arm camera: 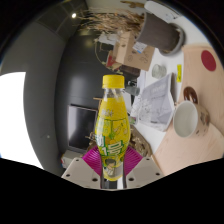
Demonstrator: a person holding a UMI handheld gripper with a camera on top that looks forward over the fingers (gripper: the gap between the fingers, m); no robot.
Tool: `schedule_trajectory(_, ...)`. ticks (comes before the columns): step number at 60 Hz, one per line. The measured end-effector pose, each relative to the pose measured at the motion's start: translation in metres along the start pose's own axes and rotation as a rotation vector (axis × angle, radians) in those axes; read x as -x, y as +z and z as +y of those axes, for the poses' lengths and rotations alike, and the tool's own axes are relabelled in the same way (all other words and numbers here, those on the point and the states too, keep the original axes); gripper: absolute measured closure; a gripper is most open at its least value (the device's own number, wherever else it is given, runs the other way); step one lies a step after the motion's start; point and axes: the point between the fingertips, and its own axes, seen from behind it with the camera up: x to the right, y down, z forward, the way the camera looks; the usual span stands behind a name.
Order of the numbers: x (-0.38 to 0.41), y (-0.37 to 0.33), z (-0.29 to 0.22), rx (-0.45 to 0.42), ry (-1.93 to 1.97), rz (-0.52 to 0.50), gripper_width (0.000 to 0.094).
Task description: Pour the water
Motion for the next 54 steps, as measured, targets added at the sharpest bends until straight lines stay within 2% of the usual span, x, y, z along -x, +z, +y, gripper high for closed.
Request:
schedule_trajectory(9, 0.05, -0.035, -0.077, -0.112, -0.435, 0.031, 0.0689)
schedule_trajectory(15, 0.066, -0.052, -0.129, -0.2, -0.67, 0.089, 0.0689)
schedule_trajectory(20, 0.056, -0.072, -0.18, -0.275, -0.847, 0.181, 0.069)
schedule_trajectory(25, 0.017, -0.09, -0.221, -0.311, -0.98, 0.303, 0.0691)
schedule_trajectory(30, -0.027, -0.097, -0.26, -0.315, -1.083, 0.434, 0.069)
schedule_trajectory(37, -0.107, -0.106, -0.285, -0.283, -1.191, 0.586, 0.0689)
schedule_trajectory(46, -0.193, -0.112, -0.29, -0.21, -1.174, 0.684, 0.0689)
schedule_trajectory(54, -0.243, -0.12, -0.29, -0.188, -1.168, 0.751, 0.0689)
